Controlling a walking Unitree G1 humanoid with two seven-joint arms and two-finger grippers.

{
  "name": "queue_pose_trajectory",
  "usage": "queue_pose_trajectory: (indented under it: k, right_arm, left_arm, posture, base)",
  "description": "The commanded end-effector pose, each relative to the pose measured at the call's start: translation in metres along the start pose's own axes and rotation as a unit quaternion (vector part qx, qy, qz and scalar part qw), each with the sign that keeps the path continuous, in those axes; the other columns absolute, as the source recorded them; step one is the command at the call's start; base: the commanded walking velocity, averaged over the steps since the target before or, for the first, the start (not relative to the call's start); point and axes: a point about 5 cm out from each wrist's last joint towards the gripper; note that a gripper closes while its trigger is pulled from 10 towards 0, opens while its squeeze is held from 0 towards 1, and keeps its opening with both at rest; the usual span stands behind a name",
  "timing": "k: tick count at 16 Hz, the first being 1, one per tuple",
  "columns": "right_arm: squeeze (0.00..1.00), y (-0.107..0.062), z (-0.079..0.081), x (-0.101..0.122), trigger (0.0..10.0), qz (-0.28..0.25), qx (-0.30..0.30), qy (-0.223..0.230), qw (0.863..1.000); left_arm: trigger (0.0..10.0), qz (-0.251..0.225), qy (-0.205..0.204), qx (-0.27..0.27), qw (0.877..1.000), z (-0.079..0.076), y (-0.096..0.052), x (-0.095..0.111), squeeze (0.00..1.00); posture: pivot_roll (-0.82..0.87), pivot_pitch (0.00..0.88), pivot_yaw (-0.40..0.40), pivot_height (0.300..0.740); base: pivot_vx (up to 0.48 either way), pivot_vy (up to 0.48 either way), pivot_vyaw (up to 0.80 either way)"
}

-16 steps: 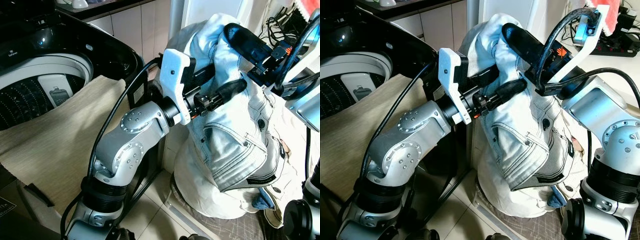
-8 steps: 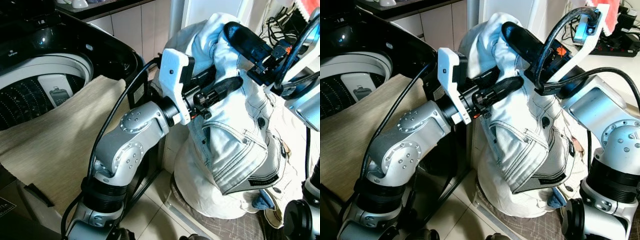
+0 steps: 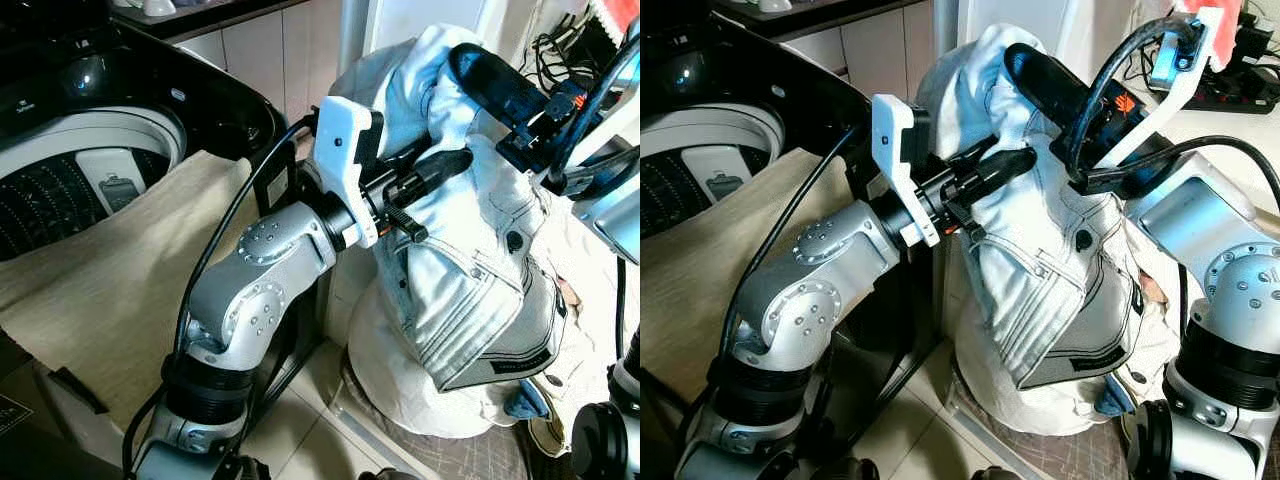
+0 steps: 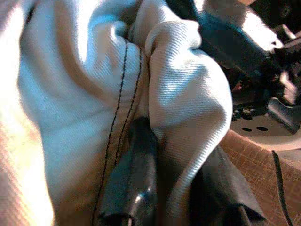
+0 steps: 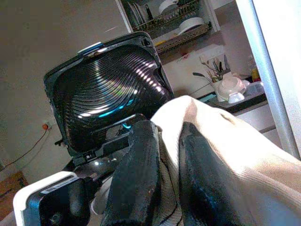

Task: Clothes washing

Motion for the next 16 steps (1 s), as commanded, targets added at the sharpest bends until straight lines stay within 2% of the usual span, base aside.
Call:
queue_pose_trajectory:
  k: [1, 3, 4, 5, 6, 7, 8, 9, 10, 11, 13, 14, 15, 16]
  right_arm:
    - [1.00, 0.000, 0.007, 0.001, 10.0, 0.001, 0.023, -0.006, 1.000]
    - [1.00, -0.002, 0.009, 0.001, 10.0, 0.004, 0.027, -0.014, 1.000]
    - [0.00, -0.003, 0.009, 0.002, 10.0, 0.012, 0.026, -0.032, 0.999]
    - [0.00, -0.004, 0.010, 0.002, 10.0, 0.015, 0.026, -0.038, 0.999]
    - [0.00, -0.006, 0.010, 0.002, 10.0, 0.022, 0.027, -0.053, 0.998]
    - [0.00, -0.008, 0.011, 0.002, 10.0, 0.029, 0.026, -0.062, 0.997]
    - [0.00, -0.008, 0.011, 0.002, 10.0, 0.032, 0.026, -0.065, 0.997]
    - [0.00, -0.008, 0.012, 0.000, 10.0, 0.036, 0.027, -0.068, 0.997]
    - [0.00, -0.007, 0.014, -0.002, 10.0, 0.040, 0.031, -0.071, 0.996]
    - [0.00, -0.006, 0.015, -0.003, 10.0, 0.042, 0.034, -0.071, 0.996]
    - [0.00, -0.004, 0.016, -0.009, 10.0, 0.057, 0.043, -0.080, 0.994]
    - [0.00, -0.003, 0.017, -0.012, 10.0, 0.065, 0.046, -0.082, 0.993]
    - [0.00, -0.003, 0.018, -0.016, 10.0, 0.080, 0.050, -0.089, 0.992]
    - [0.00, -0.002, 0.019, -0.020, 10.0, 0.095, 0.051, -0.094, 0.990]
  left_arm:
    - [0.0, -0.036, 0.003, 0.024, 0.999, 0.008, -0.002, 0.015, 0.00]
    - [0.0, -0.057, 0.007, 0.045, 0.997, 0.016, -0.003, 0.024, 0.00]
    - [0.0, -0.080, 0.039, 0.091, 0.992, 0.034, -0.008, 0.042, 0.00]
    - [0.0, -0.089, 0.052, 0.110, 0.989, 0.041, -0.010, 0.050, 0.00]
    - [0.0, -0.117, 0.086, 0.165, 0.976, 0.063, -0.020, 0.077, 0.00]
    - [0.0, -0.135, 0.160, 0.230, 0.950, 0.085, -0.034, 0.112, 0.00]
    - [0.0, -0.133, 0.200, 0.253, 0.937, 0.092, -0.040, 0.126, 0.00]
    - [0.0, -0.134, 0.251, 0.288, 0.915, 0.101, -0.049, 0.147, 0.00]
    - [0.0, -0.140, 0.328, 0.340, 0.870, 0.110, -0.063, 0.182, 0.00]
    - [0.0, -0.149, 0.356, 0.361, 0.849, 0.111, -0.069, 0.198, 0.00]
    - [0.0, -0.165, 0.449, 0.435, 0.763, 0.118, -0.084, 0.239, 0.00]
    - [0.0, -0.152, 0.459, 0.461, 0.744, 0.126, -0.089, 0.243, 0.00]
    - [0.0, -0.107, 0.440, 0.491, 0.744, 0.144, -0.093, 0.234, 0.00]
    - [9.1, -0.044, 0.400, 0.507, 0.762, 0.163, -0.096, 0.213, 0.00]
  posture:
    - [-0.11, 0.031, -0.013, 0.740]
    - [-0.11, 0.025, -0.010, 0.740]
    - [-0.12, 0.022, -0.009, 0.740]
    - [-0.11, 0.022, -0.008, 0.740]
    - [-0.11, 0.018, -0.006, 0.740]
    - [-0.11, 0.017, -0.006, 0.740]
    - [-0.11, 0.017, -0.006, 0.740]
    - [-0.11, 0.017, -0.007, 0.740]
    - [-0.11, 0.017, -0.008, 0.740]
    - [-0.11, 0.018, -0.010, 0.740]
    - [-0.11, 0.022, -0.013, 0.740]
    - [-0.11, 0.024, -0.016, 0.740]
    - [-0.11, 0.025, -0.019, 0.740]
    - [-0.11, 0.028, -0.021, 0.740]
  base:
    - [0.000, 0.000, 0.00]
    - [0.000, 0.000, 0.00]
    - [0.000, 0.000, 0.00]
    - [0.000, 0.000, 0.00]
    - [0.000, 0.000, 0.00]
    - [0.000, 0.000, 0.00]
    - [0.000, 0.000, 0.00]
    - [0.000, 0.000, 0.00]
    - [0.000, 0.000, 0.00]
    - [0.000, 0.000, 0.00]
    - [0.000, 0.000, 0.00]
    - [0.000, 0.000, 0.00]
    - [0.000, 0.000, 0.00]
    - [0.000, 0.000, 0.00]
Point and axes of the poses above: a point about 5 cm out from each wrist's last joint towards the gripper, its own y axis pointing out of the wrist towards the gripper, its own x axis along the axis of the wrist's last joint, z = x × y, and after that the axes turned 9 degrees about -y, right-handed
